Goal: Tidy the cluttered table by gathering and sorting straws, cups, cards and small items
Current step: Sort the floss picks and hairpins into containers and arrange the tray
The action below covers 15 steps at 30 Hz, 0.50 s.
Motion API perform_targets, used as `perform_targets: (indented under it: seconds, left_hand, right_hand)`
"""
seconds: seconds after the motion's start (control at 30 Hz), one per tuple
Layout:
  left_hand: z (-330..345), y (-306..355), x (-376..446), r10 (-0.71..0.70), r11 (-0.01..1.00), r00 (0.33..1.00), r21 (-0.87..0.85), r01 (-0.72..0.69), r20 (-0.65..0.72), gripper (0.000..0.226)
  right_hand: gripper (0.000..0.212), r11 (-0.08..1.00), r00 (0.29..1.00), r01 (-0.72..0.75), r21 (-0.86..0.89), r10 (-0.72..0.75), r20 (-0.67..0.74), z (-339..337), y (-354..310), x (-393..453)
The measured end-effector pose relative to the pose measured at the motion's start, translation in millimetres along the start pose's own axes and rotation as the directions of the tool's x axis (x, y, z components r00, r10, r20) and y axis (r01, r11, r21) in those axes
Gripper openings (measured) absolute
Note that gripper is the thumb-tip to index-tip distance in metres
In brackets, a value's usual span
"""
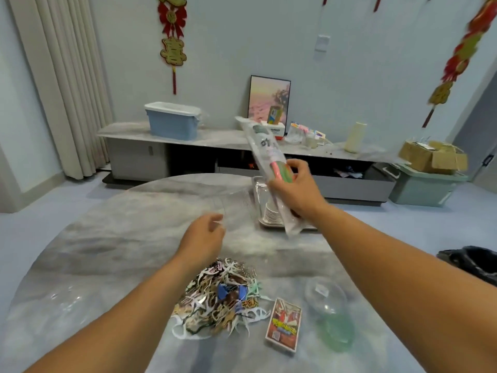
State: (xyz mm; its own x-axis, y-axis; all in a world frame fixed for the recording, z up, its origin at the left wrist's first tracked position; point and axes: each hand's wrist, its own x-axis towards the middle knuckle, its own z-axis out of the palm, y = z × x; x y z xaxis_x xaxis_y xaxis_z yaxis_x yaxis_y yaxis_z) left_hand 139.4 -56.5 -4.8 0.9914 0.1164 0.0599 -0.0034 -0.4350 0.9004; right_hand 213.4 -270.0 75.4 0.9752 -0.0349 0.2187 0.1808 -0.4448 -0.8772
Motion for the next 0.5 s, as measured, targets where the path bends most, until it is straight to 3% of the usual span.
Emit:
perform_targets:
  seconds: [0.23, 0.4, 0.5]
  left_hand:
    - [95, 17, 88, 0.113, 0.921, 0.907, 0.301, -0.249, 0.406, 0.051]
    - [141, 14, 129, 0.087, 0.756, 0.825, 0.502, -0.420, 0.559, 0.046]
    - [154, 10, 141, 0.034, 0.675, 0.793, 0.571, -0.467, 0.609, 0.050]
  right_hand:
    - [0.073, 0.961, 0.946, -0.276, -0.013, 0.269, -0.181, -33, 39, 112]
    - [0.080, 0.927, 0.913, -0.374, -0.008, 0.367, -0.177, -30, 96, 138]
    - [0.074, 0.918, 0.905, -0.390, -0.064, 0.370, -0.208, -28, 127, 146]
